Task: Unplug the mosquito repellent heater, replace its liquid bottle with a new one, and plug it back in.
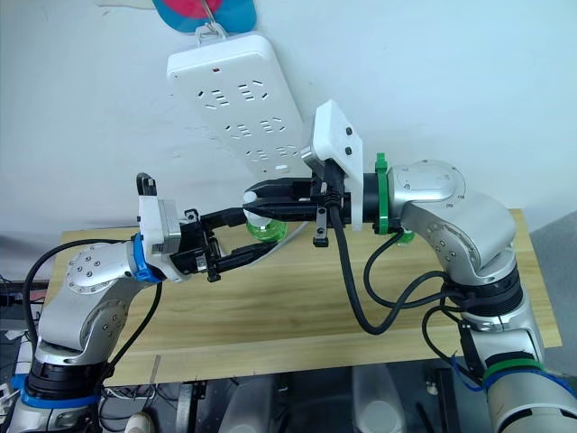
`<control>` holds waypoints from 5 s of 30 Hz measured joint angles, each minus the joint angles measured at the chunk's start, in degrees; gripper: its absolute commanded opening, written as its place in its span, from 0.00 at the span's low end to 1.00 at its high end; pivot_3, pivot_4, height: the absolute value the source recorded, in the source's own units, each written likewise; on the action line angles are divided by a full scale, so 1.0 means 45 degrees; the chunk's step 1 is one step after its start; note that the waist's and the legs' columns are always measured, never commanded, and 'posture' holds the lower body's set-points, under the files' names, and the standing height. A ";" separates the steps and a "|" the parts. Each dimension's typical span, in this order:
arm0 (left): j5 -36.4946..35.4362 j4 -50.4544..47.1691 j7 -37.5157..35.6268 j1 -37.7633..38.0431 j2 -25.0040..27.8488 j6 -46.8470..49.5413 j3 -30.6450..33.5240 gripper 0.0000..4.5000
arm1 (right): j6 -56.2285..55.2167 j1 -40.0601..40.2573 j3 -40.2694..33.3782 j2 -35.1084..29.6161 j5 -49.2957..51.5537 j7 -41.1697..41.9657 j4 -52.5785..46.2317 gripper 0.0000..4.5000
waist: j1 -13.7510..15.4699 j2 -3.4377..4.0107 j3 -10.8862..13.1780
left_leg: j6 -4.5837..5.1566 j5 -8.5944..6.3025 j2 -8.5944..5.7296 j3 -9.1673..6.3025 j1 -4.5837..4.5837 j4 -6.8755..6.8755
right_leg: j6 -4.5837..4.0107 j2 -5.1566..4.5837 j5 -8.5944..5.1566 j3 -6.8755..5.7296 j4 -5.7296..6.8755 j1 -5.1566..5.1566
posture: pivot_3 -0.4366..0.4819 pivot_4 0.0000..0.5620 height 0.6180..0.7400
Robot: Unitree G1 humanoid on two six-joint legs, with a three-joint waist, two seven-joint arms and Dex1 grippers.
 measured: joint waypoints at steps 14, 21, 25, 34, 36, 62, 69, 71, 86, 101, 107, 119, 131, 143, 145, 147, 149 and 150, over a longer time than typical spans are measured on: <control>0.0147 0.0079 -0.0435 0.0312 0.0063 -0.0227 0.0002 0.50 | -0.0265 -0.0206 0.0000 -0.0067 -0.0027 0.0585 0.0291 0.06 | -0.0006 0.0000 0.0000 | 0.0000 0.0000 0.0000 0.0000 0.0000 0.0001 | 0.0000 0.0000 0.0000 0.0000 0.0000 0.0000 | 0.25 0.65 1.00; 0.0303 0.0243 -0.0446 0.0709 0.0062 -0.0587 0.0056 0.50 | -0.0358 -0.0470 0.0003 -0.0071 -0.0056 0.0695 0.0577 0.06 | -0.0040 0.0000 -0.0001 | 0.0000 0.0000 0.0000 0.0001 0.0000 0.0001 | 0.0000 0.0000 0.0000 0.0001 0.0000 -0.0001 | 0.24 0.64 1.00; 0.0492 0.0506 -0.0557 0.1046 0.0062 -0.0951 0.0057 0.50 | -0.0483 -0.0633 -0.0090 -0.0148 -0.0046 0.0704 0.0734 0.06 | -0.0075 0.0000 -0.0003 | 0.0000 0.0000 0.0000 0.0001 0.0000 0.0001 | 0.0000 -0.0002 0.0000 -0.0001 -0.0001 0.0000 | 0.23 0.64 1.00; 0.0685 0.1097 -0.0638 0.1236 -0.0119 -0.1783 0.0068 0.50 | -0.0474 -0.0951 -0.0373 -0.0542 0.0113 0.1083 0.0959 0.06 | -0.0157 -0.0001 -0.0004 | 0.0000 0.0000 0.0000 0.0003 0.0000 0.0001 | -0.0001 -0.0003 0.0000 0.0000 -0.0001 0.0000 | 0.22 0.63 1.00; 0.0764 0.1175 -0.0648 0.1237 -0.0156 -0.1982 0.0069 0.50 | -0.0472 -0.0956 -0.0373 -0.0671 0.0202 0.1218 0.0959 0.06 | -0.0194 -0.0001 -0.0004 | 0.0000 0.0000 0.0000 0.0003 0.0000 0.0002 | 0.0000 -0.0003 0.0000 0.0000 -0.0001 0.0000 | 0.22 0.63 1.00; 0.0722 0.0427 -0.0139 0.1389 -0.0107 -0.1700 0.0218 0.50 | -0.3090 0.4566 -0.0761 -0.3001 -0.3474 -0.0017 0.1569 0.06 | -0.0304 -0.0059 -0.0131 | 0.0003 -0.0001 -0.0005 0.0019 -0.0001 0.0005 | 0.0000 -0.0010 0.0001 0.0004 0.0009 0.0003 | 0.22 0.61 1.00; 0.0652 0.0172 -0.0022 0.1340 -0.0148 -0.1527 0.0174 0.50 | -0.4799 0.6754 -0.1278 -0.3047 -0.4726 -0.0832 0.2411 0.06 | -0.0281 -0.0063 -0.0180 | 0.0003 -0.0001 -0.0012 0.0022 -0.0001 0.0013 | 0.0001 -0.0010 0.0001 0.0007 0.0009 0.0012 | 0.23 0.61 1.00; 0.0647 0.0100 0.0062 0.1344 -0.0152 -0.1445 0.0171 0.50 | -0.5121 0.7135 -0.1417 -0.3036 -0.4990 -0.1058 0.2552 0.06 | -0.0297 -0.0061 -0.0185 | 0.0002 -0.0001 -0.0010 0.0022 0.0002 0.0016 | 0.0001 -0.0008 0.0001 0.0008 0.0020 0.0010 | 0.23 0.61 1.00; 0.0393 -0.0427 0.0341 0.1431 -0.0071 -0.0827 0.0218 0.50 | -0.6651 0.7911 -0.1587 -0.1040 -0.6111 -0.2773 0.4028 0.06 | -0.0297 -0.0057 -0.0201 | 0.0003 -0.0002 -0.0002 0.0021 0.0003 0.0012 | 0.0001 0.0002 0.0001 0.0010 0.0020 0.0011 | 0.26 0.70 1.00; -0.0005 -0.1002 0.0644 0.1781 0.0111 -0.0071 0.0516 0.50 | -0.8072 0.6370 -0.1326 0.0887 -0.7066 -0.4058 0.7165 0.06 | -0.0239 -0.0053 -0.0198 | 0.0006 -0.0004 -0.0001 0.0022 0.0010 0.0010 | 0.0001 0.0007 0.0001 0.0017 0.0022 0.0012 | 0.29 0.74 1.00; -0.0005 -0.1036 0.0666 0.1823 0.0124 -0.0014 0.0567 0.50 | -0.8473 0.5889 -0.1387 0.1467 -0.7074 -0.4553 0.8289 0.06 | -0.0228 -0.0052 -0.0198 | 0.0005 -0.0003 -0.0001 0.0023 0.0011 0.0009 | 0.0001 0.0006 0.0001 0.0019 0.0023 0.0011 | 0.31 0.74 1.00; -0.0010 -0.1112 0.0648 0.1987 0.0263 -0.0005 0.0625 0.50 | -0.8727 0.5897 -0.1461 0.1495 -0.7055 -0.4883 0.8481 0.06 | -0.0009 -0.0051 -0.0197 | 0.0006 -0.0004 0.0001 0.0024 0.0013 0.0007 | 0.0001 0.0007 0.0001 0.0021 0.0020 0.0011 | 0.30 0.74 1.00; -0.0009 -0.1108 0.0632 0.1993 0.0258 -0.0026 0.0621 0.50 | -0.7665 0.6389 -0.1470 0.1409 -0.6961 -0.4588 0.7349 0.06 | 0.0046 -0.0050 -0.0196 | 0.0007 -0.0004 0.0000 0.0023 0.0013 0.0005 | 0.0001 0.0006 0.0001 0.0021 0.0019 0.0011 | 0.29 0.74 1.00; -0.0008 -0.1106 0.0627 0.1995 0.0255 -0.0035 0.0617 0.50 | -0.7117 0.6670 -0.1459 0.1238 -0.6855 -0.4287 0.6794 0.66 | 0.0045 -0.0048 -0.0195 | 0.0028 -0.0016 0.0000 0.0022 0.0013 0.0003 | 0.0001 0.0006 0.0001 0.0023 0.0015 0.0011 | 0.29 0.74 1.00; -0.0008 -0.1106 0.0627 0.1996 0.0254 -0.0035 0.0617 0.50 | -0.7139 0.6733 -0.1472 0.1134 -0.6855 -0.4264 0.6724 0.66 | 0.0045 -0.0048 -0.0195 | 0.0032 -0.0018 0.0000 0.0021 0.0013 0.0003 | 0.0001 0.0006 0.0001 0.0022 0.0014 0.0011 | 0.29 0.74 1.00; -0.0008 -0.1106 0.0626 0.1995 0.0253 -0.0035 0.0615 0.50 | -0.7146 0.6797 -0.1474 0.1022 -0.6855 -0.4220 0.6673 0.66 | 0.0044 -0.0048 -0.0195 | 0.0031 -0.0018 0.0000 0.0022 0.0013 0.0003 | 0.0001 0.0006 0.0001 0.0022 0.0014 0.0011 | 0.28 0.74 1.00; -0.0008 -0.1106 0.0626 0.1994 0.0245 -0.0035 0.0607 0.50 | -0.7147 0.6827 -0.1496 0.0949 -0.6850 -0.4132 0.6602 0.66 | 0.0042 -0.0048 -0.0195 | 0.0035 -0.0020 0.0001 0.0021 0.0013 0.0003 | 0.0001 0.0006 0.0001 0.0023 0.0014 0.0011 | 0.28 0.74 1.00; -0.0008 -0.1106 0.0626 0.1994 0.0242 -0.0035 0.0605 0.50 | -0.7148 0.6841 -0.1502 0.0945 -0.6841 -0.4104 0.6555 0.66 | 0.0041 -0.0048 -0.0195 | 0.0035 -0.0020 0.0001 0.0021 0.0013 0.0003 | 0.0001 0.0006 0.0001 0.0022 0.0014 0.0011 | 0.28 0.74 1.00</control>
